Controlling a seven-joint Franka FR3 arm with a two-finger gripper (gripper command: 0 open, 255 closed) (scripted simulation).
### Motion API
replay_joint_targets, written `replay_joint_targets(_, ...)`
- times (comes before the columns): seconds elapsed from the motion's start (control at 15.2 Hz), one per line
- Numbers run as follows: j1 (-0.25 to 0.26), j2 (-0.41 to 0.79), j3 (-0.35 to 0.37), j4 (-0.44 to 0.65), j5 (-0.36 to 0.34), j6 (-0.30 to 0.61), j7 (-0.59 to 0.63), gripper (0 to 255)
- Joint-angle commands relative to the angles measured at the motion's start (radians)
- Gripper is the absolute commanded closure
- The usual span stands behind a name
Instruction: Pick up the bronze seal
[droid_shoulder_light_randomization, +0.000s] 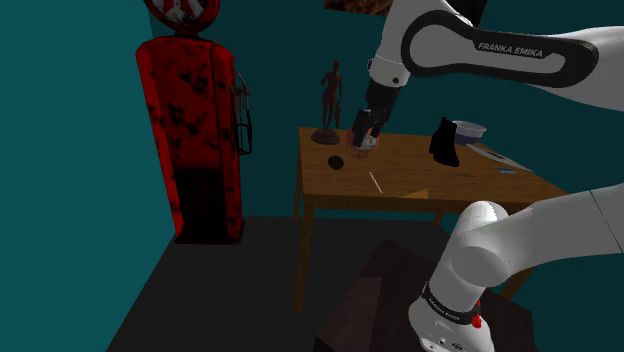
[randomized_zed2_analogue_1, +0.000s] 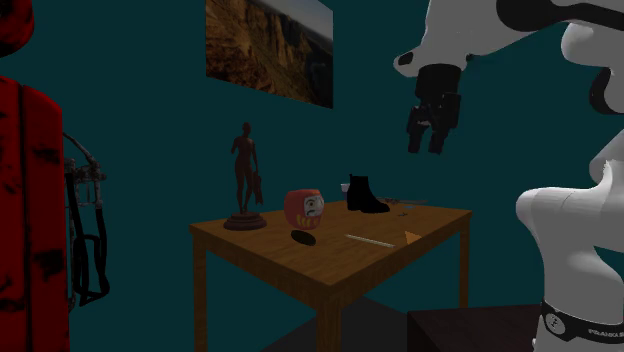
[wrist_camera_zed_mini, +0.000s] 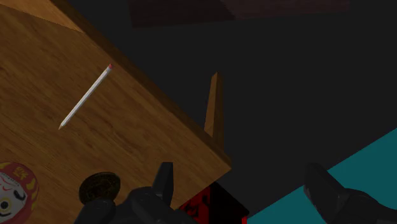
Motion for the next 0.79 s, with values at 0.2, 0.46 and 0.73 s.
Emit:
replay_joint_targets(0.2, -0.027, 0.075, -0.025, -0.007, -0.011, 0.090, 0.020, 0)
replay_joint_targets(0.46, -0.061, 0.184, -0.058, 0.000, -0.023, 0.204, 0.047, 0)
replay_joint_targets(0.73, -0.092, 0.301, -0.093, 0.024, -0.027, 0.308, 0.071, 0)
